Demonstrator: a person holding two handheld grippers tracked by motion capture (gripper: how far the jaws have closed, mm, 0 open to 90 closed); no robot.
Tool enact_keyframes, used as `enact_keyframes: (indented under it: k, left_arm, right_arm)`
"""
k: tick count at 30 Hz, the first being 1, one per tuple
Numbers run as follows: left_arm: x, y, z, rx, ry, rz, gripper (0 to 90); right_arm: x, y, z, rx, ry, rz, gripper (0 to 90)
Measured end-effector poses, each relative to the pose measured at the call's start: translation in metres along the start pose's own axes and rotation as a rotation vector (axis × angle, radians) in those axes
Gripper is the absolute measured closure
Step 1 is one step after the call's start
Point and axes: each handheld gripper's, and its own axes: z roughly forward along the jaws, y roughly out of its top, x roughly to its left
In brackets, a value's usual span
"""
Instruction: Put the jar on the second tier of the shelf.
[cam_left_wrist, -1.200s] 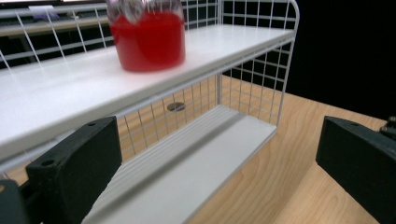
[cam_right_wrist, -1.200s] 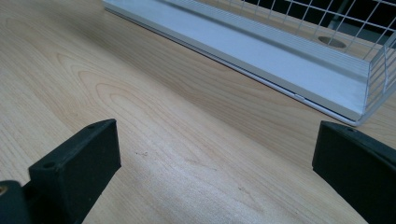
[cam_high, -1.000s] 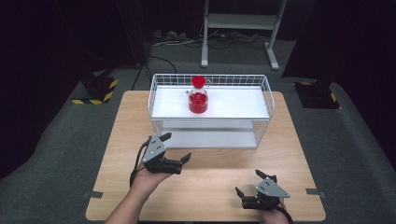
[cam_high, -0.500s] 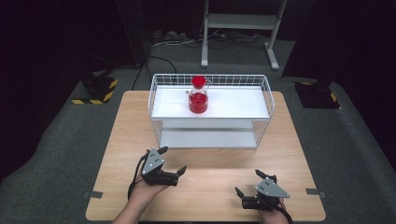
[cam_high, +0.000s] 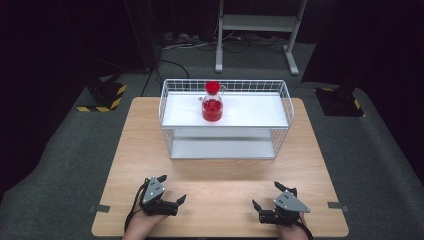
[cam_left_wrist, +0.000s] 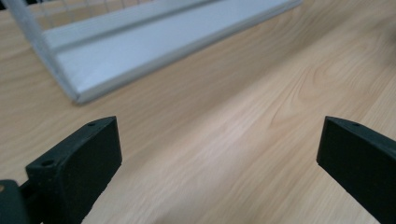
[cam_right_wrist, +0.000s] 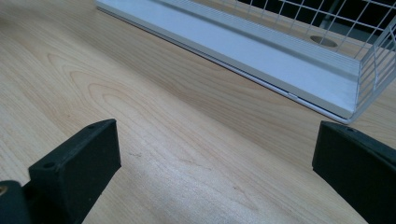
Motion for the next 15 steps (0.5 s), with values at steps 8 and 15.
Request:
enact_keyframes:
  k: [8, 15]
  left_arm:
    - [0.0053, -0.0089, -0.0085, 0.132, 0.033, 0.17, 0.9]
    - [-0.0002, -0.0111, -0.0122, 0.086, 0.038, 0.224, 1.4]
  right_arm:
    - [0.0034, 0.0002, 0.0003, 0.006, -0.029, -0.022, 0.6]
    - [0.0051, -0.0003, -0.0008, -0.007, -0.046, -0.033, 0.6]
